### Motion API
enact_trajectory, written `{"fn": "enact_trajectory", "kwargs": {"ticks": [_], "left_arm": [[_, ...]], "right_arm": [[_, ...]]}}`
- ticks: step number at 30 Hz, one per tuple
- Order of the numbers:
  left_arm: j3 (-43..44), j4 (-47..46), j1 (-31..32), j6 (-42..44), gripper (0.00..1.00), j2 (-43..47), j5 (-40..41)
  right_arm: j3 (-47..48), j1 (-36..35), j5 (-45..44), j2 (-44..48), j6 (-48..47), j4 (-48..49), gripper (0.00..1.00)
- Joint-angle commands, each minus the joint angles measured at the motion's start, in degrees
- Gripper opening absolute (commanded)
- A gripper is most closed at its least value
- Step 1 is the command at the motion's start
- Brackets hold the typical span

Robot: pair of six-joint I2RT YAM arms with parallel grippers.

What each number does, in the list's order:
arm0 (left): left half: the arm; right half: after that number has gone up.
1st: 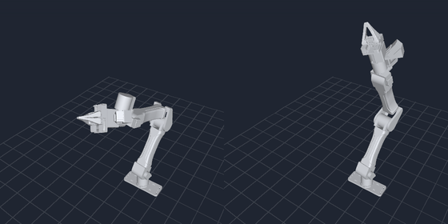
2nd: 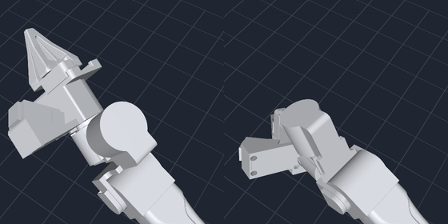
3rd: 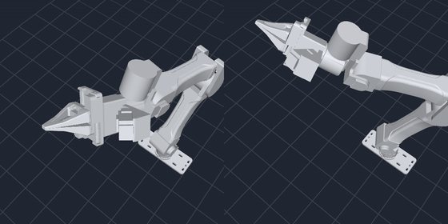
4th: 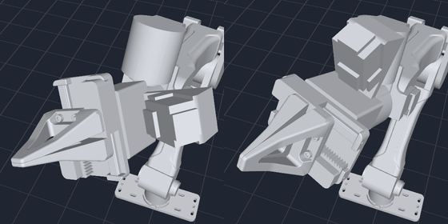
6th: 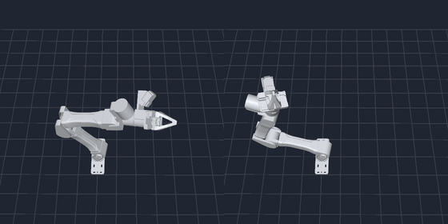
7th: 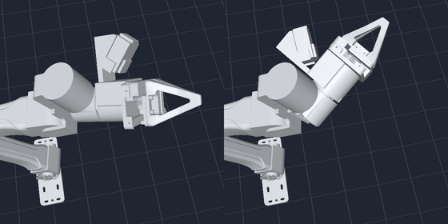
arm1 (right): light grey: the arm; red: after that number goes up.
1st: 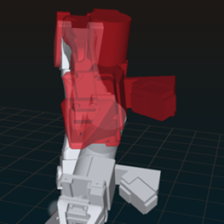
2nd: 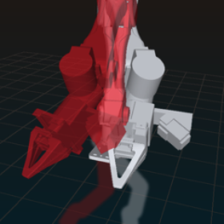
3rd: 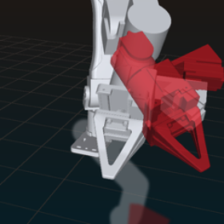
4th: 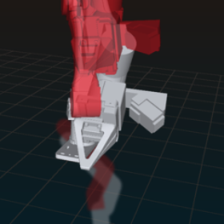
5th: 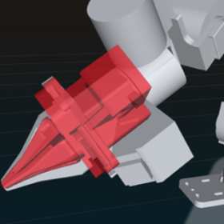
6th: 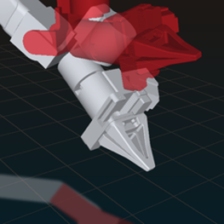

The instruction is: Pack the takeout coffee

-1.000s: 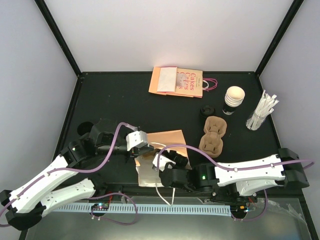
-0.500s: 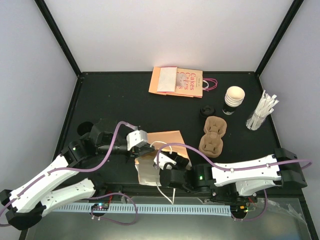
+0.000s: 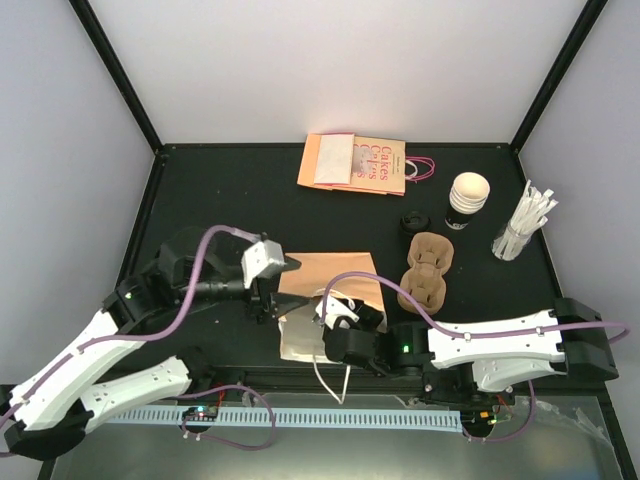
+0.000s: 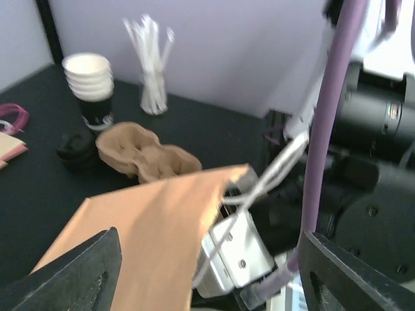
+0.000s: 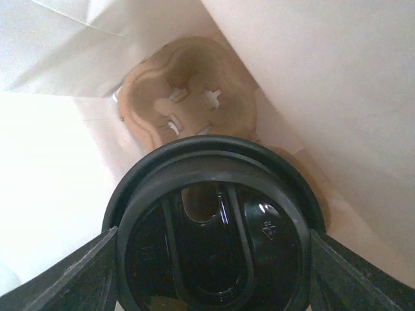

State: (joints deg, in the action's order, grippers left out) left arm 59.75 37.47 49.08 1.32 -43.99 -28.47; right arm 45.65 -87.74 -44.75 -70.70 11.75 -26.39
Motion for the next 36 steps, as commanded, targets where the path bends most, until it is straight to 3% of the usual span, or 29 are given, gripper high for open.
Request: {"fn": "enact_trajectory", "kwargs": {"ticks": [1, 7, 14, 20, 27, 36], "left_arm": [[8.50, 2.02, -3.50, -5.40, 0.81, -0.52, 4.35], [14.91, 3.46, -17.73, -10.43, 0.98, -4.30, 3.56], [13.08, 0.86, -28.12, -12.23, 0.99, -17.91, 1.34], [11.85, -7.71, -30.84, -11.08, 0.99, -31.67, 8.16], [25.03, -2.79, -31.93, -13.25, 0.94, -54.06, 6.89], [26.44, -5.65, -32.33, -14.51, 0.90, -62.56, 4.36]], "right_arm": [[-0.99, 0.56, 0.16, 1.66, 3.69, 1.92, 0.43], [-1.13, 1.00, -1.31, 1.65, 5.83, 1.11, 0.43], [-1.92, 1.58, -0.86, 3.39, 5.91, 1.30, 0.43], [-2.79, 2.50, 0.44, 4.79, 5.27, 2.40, 0.43], [-3.28, 3.94, 2.27, 5.86, 4.14, 2.91, 0.43], [-3.47, 5.31, 4.68, 7.12, 2.18, 4.07, 0.42]]}}
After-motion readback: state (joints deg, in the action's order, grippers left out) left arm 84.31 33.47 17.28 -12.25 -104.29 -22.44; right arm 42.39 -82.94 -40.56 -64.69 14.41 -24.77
